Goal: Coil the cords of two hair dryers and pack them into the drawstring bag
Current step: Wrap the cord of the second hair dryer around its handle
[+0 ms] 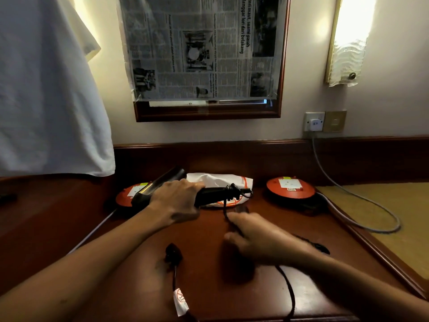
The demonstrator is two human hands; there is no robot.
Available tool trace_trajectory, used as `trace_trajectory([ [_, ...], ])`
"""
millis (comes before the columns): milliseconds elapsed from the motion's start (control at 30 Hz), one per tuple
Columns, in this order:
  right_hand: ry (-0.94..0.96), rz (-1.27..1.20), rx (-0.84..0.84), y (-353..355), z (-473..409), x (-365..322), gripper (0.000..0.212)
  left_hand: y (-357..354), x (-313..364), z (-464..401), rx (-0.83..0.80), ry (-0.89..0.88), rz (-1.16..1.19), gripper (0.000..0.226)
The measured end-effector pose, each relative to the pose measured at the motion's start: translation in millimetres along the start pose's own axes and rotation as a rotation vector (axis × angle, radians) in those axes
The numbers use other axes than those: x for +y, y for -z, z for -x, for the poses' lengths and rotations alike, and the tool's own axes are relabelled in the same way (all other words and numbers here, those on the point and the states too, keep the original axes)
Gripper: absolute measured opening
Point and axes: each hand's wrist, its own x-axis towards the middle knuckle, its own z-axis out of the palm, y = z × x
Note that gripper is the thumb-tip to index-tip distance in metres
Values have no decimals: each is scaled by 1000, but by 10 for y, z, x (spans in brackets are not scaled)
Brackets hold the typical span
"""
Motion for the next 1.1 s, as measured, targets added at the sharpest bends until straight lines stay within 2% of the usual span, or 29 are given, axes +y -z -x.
trace_trajectory([
  [133,46,114,181,441,-192,-32,22,-13,83,24,-13,-81,-96,33],
  [200,73,42,234,609,-303,16,14,21,97,23,0,-149,-150,31],
  [267,96,-61,259,712,-396,111,16,49,70,31,18,-197,-181,34],
  [400,128,-479,152,615,-514,325,16,59,-21,68,77,-236,-84,41],
  [467,106,-755,113,399,-532,406,14,52,-58,65,161,-234,6,36],
  [533,53,-929,121,132,-511,435,12,66,-58,62,212,-196,90,31],
  [600,-17,-888,165,-111,-444,376,25,59,-22,73,209,-147,115,34],
  [667,-18,-749,177,-265,-283,242,14,65,35,64,171,-65,129,39],
  [767,6,-595,-17,-329,33,28,17,77,13,-14,93,97,168,33],
  [833,50,-371,-83,-254,169,-88,17,42,-54,-58,48,120,44,36],
  [900,126,-149,4,-31,168,-218,20,-12,-89,-20,4,91,-92,42],
  [933,140,-115,72,109,109,-271,22,-38,-82,14,-26,67,-119,43],
  [1033,128,-186,253,531,-196,-273,28,-92,-27,121,-83,-12,-110,39],
  [1100,97,-173,345,666,-426,-148,26,-103,-13,148,-60,-86,-121,38],
])
